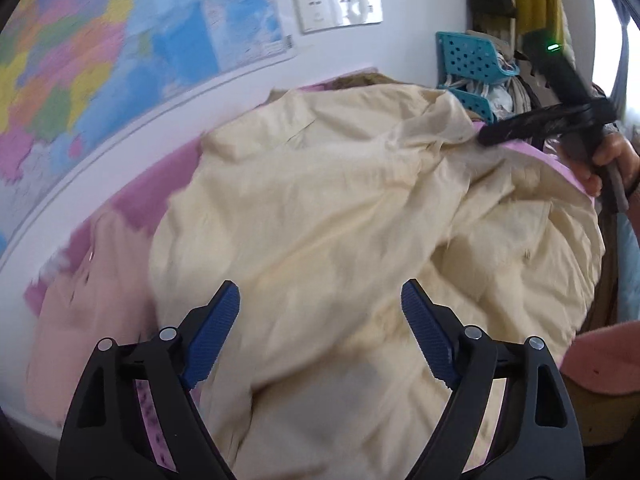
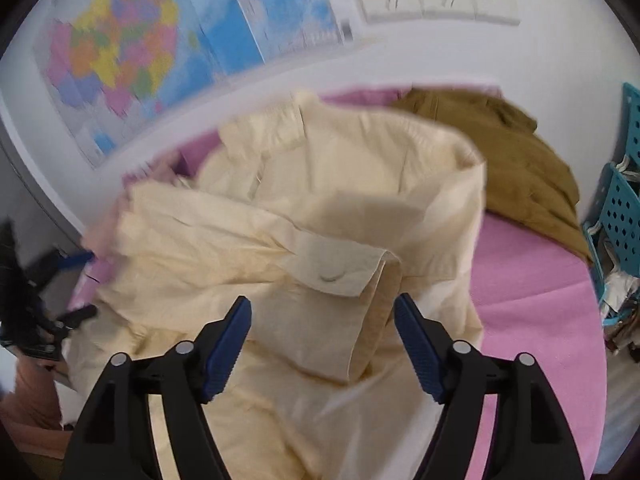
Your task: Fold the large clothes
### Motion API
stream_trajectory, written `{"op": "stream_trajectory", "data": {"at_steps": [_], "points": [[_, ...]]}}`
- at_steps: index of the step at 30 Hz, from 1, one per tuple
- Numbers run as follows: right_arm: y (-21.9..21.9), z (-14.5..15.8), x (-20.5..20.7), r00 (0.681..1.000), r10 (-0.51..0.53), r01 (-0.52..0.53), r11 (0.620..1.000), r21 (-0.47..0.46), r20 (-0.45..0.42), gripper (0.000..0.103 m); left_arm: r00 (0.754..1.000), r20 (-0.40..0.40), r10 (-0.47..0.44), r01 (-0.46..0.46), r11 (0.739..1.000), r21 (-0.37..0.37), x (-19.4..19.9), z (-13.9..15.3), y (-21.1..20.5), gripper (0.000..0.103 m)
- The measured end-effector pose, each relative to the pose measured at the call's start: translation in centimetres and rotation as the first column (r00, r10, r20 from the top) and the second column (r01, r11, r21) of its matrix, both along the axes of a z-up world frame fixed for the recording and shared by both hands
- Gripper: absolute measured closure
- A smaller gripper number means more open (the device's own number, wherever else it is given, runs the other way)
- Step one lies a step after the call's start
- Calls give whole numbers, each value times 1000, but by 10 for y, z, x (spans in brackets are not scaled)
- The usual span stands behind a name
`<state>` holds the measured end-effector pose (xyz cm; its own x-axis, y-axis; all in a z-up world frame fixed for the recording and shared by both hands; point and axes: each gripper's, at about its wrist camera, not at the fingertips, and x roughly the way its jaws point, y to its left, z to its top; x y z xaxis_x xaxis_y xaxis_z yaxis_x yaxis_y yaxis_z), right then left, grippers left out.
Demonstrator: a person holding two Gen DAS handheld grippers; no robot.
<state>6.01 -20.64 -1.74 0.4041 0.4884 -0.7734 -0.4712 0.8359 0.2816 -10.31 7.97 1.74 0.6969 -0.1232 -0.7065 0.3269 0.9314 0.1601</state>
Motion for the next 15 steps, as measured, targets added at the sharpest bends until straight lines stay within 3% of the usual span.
{"op": "stream_trajectory", "data": {"at_steps": [1, 2, 4, 10, 15], "points": [[5, -4, 4, 1000, 15, -15, 1000, -13, -19, 40, 1000, 4, -20, 20, 1000, 3, 4, 1, -6, 21], [10, -8, 7, 999, 39, -39, 999, -10, -32, 65, 999, 8, -44, 44, 999, 9, 8, 2, -13, 21], [15, -4, 7, 997, 75, -75, 997, -1, -26, 100, 996, 11, -84, 84, 996, 19, 17, 3, -27, 21], [20, 62, -5, 988, 101, -117, 983, 139, 119, 100, 979, 37, -199, 199, 980, 1, 41, 12, -77, 11], [39, 104, -5, 972, 150, -186, 961, 206, 178, 101, 982, 22, -185, 185, 983, -3, 68, 13, -107, 11]]}}
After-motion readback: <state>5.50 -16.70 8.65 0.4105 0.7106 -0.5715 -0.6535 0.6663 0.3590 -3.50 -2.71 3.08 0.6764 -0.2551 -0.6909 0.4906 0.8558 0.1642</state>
